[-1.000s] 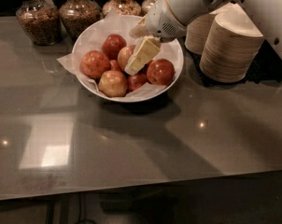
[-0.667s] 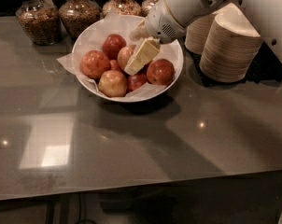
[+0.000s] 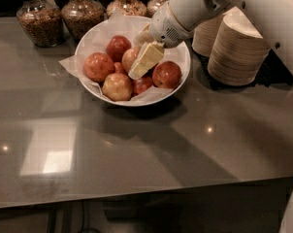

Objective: Pick apple from white bowl

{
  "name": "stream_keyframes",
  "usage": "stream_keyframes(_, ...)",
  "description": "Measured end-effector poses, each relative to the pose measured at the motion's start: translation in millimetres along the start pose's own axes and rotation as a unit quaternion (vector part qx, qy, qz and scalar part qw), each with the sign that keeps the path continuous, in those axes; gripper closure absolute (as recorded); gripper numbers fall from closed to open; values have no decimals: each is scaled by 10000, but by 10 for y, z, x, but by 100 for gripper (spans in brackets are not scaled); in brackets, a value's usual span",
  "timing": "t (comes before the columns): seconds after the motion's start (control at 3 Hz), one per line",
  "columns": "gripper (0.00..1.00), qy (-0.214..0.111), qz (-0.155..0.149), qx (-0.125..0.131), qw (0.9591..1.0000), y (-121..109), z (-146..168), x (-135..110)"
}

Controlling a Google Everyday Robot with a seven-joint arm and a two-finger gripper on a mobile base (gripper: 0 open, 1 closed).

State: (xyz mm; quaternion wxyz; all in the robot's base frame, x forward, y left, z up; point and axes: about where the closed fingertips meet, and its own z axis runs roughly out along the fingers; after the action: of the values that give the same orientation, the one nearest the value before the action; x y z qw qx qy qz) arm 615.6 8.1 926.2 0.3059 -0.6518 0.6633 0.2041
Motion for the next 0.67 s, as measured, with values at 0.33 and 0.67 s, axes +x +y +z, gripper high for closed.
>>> stream_keyframes(0.33, 26, 32, 61, -100, 9999, 3, 97, 28)
stream_keyframes(0.67, 27, 75, 89, -152, 9998, 9, 151, 52)
